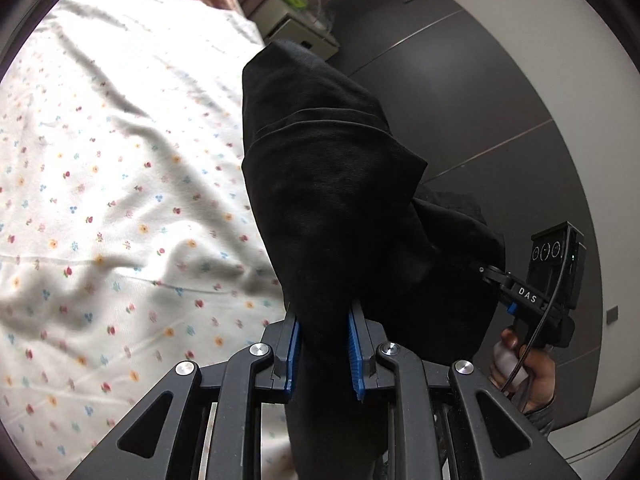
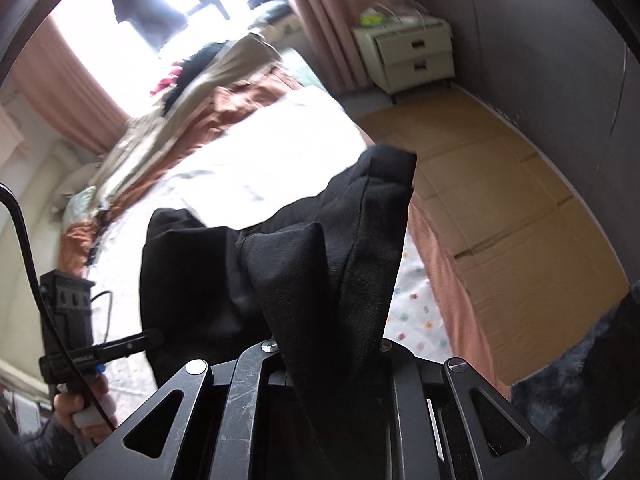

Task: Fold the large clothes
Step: 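Carry the bundle with both tools and lower it onto the bed edge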

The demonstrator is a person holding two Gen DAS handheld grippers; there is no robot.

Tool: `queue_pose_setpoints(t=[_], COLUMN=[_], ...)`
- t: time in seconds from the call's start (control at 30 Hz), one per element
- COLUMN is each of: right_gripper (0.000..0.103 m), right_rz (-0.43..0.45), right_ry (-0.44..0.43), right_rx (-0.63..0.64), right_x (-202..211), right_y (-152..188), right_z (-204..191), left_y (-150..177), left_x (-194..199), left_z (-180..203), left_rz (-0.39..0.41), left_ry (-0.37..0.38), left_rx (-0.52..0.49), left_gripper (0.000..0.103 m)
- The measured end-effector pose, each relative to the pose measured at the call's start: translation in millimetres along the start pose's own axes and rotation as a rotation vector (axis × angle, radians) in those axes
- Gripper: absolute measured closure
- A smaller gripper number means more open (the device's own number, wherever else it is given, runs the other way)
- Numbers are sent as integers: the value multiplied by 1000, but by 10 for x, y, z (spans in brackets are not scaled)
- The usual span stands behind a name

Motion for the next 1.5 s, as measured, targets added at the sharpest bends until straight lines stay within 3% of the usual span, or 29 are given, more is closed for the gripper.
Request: queue_pose_setpoints(t=[0.03,0.1,0.17,0.23,0.33,0.47,0.63,0.8,0.93,1.03,1.17,1.27,1.33,1.37,1.5], right_gripper=[83,58,48,46,45,32,32,32,32,32,32,32,49,67,81], right_rz=[-19,-48,-89,-94,-17,94,149,205,185,160,200,216,252,266,277], right_ry=[43,154,240,311,341,378,337,270,239,151,32,6,12,12,-24], right_rx=[-12,-30,-100,-125,-142,-233,-351,-505,-597,-671,-756,-803,-794,-789,-825], right_x=[-118,-343,-511,-489,-146,471,997,1200,970,668,436,338,365,388,370], right_y=[17,15,100,182,301,614,1248,1756,2044,2157,2228,2262,2231,2201,2174], right_z=[75,229,404,534,629,820,907,1043,1143,1162,1216,1292,1309,1302,1390], left_y=[-11,-56,-81,-83,-98,-65,73,145,254,360,423,458,471,472,449], left_x=[-62,-235,-359,-402,-325,-222,-118,-159,-250,-416,-473,-672,-753,-800,-1001], left_z=[-48,-203,-356,-470,-527,-600,-675,-639,-587,-553,-515,-484,-457,-435,-322], left_rz=[-9,-43,-76,-98,-80,-71,-95,-129,-155,-169,-184,-193,-202,-205,-205], left_ry=[-10,-46,-99,-110,-97,-92,-55,-53,-64,-62,-49,-42,-38,-39,-41], left_rx=[7,32,57,75,44,29,12,-8,-18,-22,-35,-36,-43,-47,-65], left_gripper=[81,78,69,62,52,47,47,47,47,47,47,47,47,47,47])
Point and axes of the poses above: each gripper's, at about its wrist camera, not at the fingertips, and x roughly against the way its jaws point, z to its right, y to its underside, the point moved 6 cm from there along -x, roughly the way its jaws point
